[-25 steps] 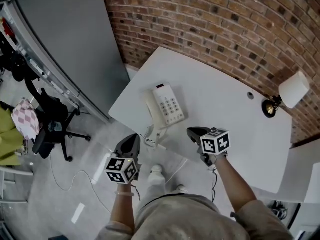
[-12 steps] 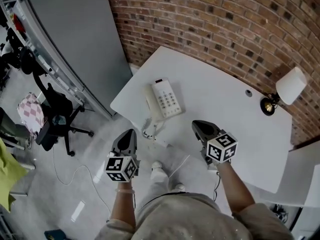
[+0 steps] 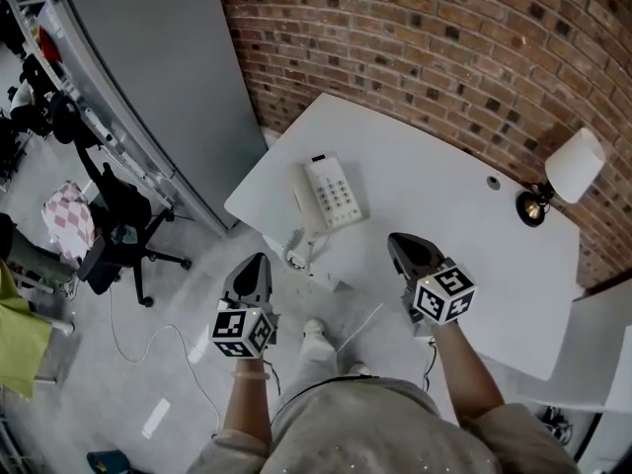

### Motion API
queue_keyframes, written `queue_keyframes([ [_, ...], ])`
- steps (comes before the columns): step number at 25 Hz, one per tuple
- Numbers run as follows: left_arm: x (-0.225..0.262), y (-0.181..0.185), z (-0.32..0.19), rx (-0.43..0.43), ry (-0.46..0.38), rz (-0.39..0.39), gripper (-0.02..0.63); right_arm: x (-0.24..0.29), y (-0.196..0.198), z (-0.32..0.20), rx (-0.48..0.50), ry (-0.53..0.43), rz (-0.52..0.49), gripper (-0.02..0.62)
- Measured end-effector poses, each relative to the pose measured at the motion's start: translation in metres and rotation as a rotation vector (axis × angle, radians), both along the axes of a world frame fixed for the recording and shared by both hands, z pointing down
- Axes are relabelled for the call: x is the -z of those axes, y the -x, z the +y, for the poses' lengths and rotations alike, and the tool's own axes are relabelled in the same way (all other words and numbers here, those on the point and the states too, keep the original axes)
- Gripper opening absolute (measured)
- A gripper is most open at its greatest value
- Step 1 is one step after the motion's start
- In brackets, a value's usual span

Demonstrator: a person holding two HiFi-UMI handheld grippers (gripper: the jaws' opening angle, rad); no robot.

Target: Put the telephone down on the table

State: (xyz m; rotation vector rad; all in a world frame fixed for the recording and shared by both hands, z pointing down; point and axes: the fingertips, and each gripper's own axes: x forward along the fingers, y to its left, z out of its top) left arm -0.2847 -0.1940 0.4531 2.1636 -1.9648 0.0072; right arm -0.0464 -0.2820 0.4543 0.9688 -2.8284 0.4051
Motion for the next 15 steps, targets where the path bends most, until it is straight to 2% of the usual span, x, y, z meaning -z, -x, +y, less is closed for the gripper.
queue_keyframes([
  [15, 0.004, -0.003, 0.023, 0.033, -0.01, -0.01, 0.005, 0.001, -0.003, 0.022, 0.016, -0.014, 0.002, 0.005],
])
